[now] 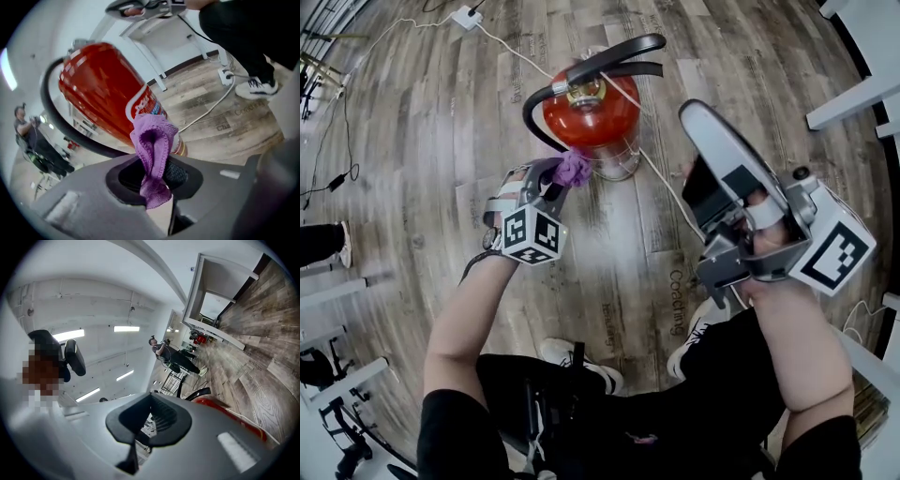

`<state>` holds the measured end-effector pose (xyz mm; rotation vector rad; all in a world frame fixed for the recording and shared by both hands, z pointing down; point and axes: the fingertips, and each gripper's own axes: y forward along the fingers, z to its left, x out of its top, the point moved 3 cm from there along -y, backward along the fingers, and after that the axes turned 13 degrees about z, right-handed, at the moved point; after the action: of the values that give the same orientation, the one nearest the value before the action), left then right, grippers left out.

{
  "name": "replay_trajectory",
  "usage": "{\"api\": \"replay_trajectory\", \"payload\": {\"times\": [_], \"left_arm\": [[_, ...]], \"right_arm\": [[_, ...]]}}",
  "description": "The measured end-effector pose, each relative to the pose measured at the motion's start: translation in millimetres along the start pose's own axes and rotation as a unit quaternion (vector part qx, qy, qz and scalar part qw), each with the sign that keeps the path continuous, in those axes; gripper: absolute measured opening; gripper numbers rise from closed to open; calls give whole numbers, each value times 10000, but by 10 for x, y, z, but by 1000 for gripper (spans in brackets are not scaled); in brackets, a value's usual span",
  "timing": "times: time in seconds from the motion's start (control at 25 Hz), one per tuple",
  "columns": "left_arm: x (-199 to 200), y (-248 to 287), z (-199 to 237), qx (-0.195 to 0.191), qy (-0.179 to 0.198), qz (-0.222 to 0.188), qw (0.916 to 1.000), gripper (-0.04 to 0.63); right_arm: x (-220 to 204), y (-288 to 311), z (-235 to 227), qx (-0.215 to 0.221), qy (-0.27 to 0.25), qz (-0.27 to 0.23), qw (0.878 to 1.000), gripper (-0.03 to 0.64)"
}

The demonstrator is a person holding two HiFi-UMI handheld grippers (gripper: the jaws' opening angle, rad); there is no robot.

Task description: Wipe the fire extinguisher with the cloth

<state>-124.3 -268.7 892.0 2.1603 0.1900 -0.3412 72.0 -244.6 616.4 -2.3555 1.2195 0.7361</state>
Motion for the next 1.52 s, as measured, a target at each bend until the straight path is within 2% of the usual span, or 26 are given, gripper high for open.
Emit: {"api": "replay_trajectory", "payload": {"times": [0.12,0.28,0.32,0.36,0.4,0.44,0.48,0.52,0.6,0.76,0.84,0.88,0.92,0.96,1.0,1.04,1.08,1.12,1.16,1.2,1.28,1.32,1.36,1.4,1.44,1.52], "left_arm": [[-75,397,-230,-743,-961,191,9924,91],[-302,796,-521,-1406,-2092,596,9659,91],[-329,821,-560,-1523,-2503,552,9545,91],[-320,807,-570,-1656,-3043,400,9372,91],[-285,772,-562,-1817,-3695,162,9112,89],[-240,732,-546,-1990,-4398,-114,8757,87],[-198,694,-537,-2162,-5077,-398,8330,87],[-154,649,-545,-2342,-5678,-701,7860,87],[-10,487,-608,-2789,-6577,-1451,6846,87],[649,80,-486,-3384,-7379,-3193,4889,87],[1010,-48,-353,-3524,-7539,-3857,3983,89],[1178,-106,-317,-3611,-7547,-4086,3647,89],[1340,-160,-288,-3696,-7515,-4264,3418,89],[1489,-210,-255,-3765,-7471,-4395,3269,89],[1616,-257,-218,-3827,-7425,-4487,3177,89],[1717,-309,-182,-3900,-7362,-4548,3149,89],[1792,-369,-152,-3996,-7262,-4583,3210,89],[1844,-438,-134,-4120,-7110,-4587,3381,89],[1877,-513,-131,-4268,-6900,-4556,3663,89],[1890,-594,-140,-4419,-6638,-4487,4035,89],[1858,-771,-138,-4621,-6026,-4298,4884,91],[1826,-874,-117,-4673,-5719,-4228,5252,91],[1792,-986,-85,-4714,-5439,-4188,5537,91],[1759,-1101,-44,-4748,-5196,-4176,5747,91],[1728,-1213,1,-4772,-5001,-4179,5895,91],[1671,-1398,92,-4799,-4767,-4199,6052,92]], "right_arm": [[-24,5,27,19,15,22,10000,3],[0,-39,50,10,6,-16,10000,3],[12,-57,50,7,8,-45,10000,3],[27,-77,49,7,11,-75,10000,3],[45,-96,48,9,16,-102,9999,3],[63,-113,46,14,21,-123,9999,3],[79,-124,43,20,29,-142,9999,3],[88,-130,38,31,49,-161,9999,3],[91,-125,33,89,128,-199,9997,3],[174,-167,49,164,115,-317,9993,3],[225,-204,74,222,74,-451,9987,3],[235,-215,82,243,54,-494,9985,3],[244,-226,84,225,5,-500,9985,3],[257,-241,74,129,-117,-458,9988,3],[280,-267,49,-70,-335,-365,9987,3],[307,-304,10,-350,-630,-216,9972,3],[329,-348,-45,-664,-950,6,9933,3],[328,-395,-114,-971,-1246,321,9869,5],[290,-441,-197,-1242,-1484,738,9783,5],[203,-483,-288,-1461,-1645,1253,9674,5],[-82,-524,-454,-1683,-1796,2405,9389,170],[-235,-517,-505,-1688,-1845,2885,9243,184],[-363,-499,-528,-1636,-1892,3237,9125,173],[-463,-473,-525,-1529,-1922,3475,9049,176],[-540,-441,-497,-1367,-1917,3630,9016,196],[-668,-357,-391,-923,-1836,3816,9012,203]]}}
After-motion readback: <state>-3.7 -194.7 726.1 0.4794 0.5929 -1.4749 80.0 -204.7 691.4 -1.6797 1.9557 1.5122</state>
